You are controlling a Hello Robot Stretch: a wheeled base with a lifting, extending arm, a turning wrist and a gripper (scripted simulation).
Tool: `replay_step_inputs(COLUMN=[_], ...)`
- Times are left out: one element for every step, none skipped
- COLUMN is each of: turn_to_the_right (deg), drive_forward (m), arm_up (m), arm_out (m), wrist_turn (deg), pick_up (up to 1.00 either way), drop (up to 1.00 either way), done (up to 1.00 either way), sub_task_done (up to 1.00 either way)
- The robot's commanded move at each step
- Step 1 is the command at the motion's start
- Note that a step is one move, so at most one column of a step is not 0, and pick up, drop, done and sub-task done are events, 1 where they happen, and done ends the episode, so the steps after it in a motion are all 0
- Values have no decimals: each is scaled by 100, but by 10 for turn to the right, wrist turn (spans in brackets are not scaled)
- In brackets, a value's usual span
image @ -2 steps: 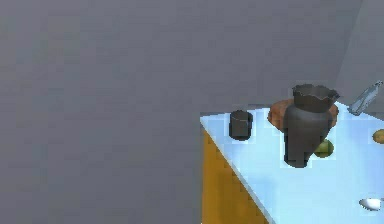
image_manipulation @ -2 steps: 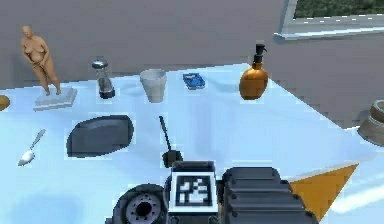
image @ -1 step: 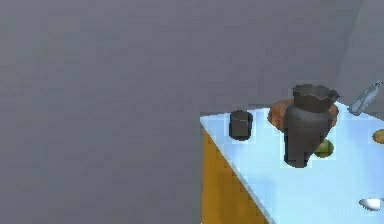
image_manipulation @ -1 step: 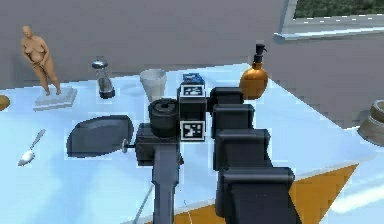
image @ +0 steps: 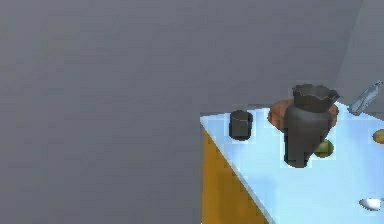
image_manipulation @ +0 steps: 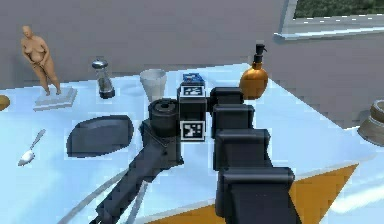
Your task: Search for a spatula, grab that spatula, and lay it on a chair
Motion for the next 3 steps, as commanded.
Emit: replay_step_inputs(turn_to_the_right=[0,0,0], drive_forward=[0,0,0], arm_up=[0,0,0], arm_out=[0,0,0], wrist_turn=[450,450,300], pick_up=[0,0,0], drop=[0,0,0], done=[0,0,0], sub_task_done=[0,0,0])
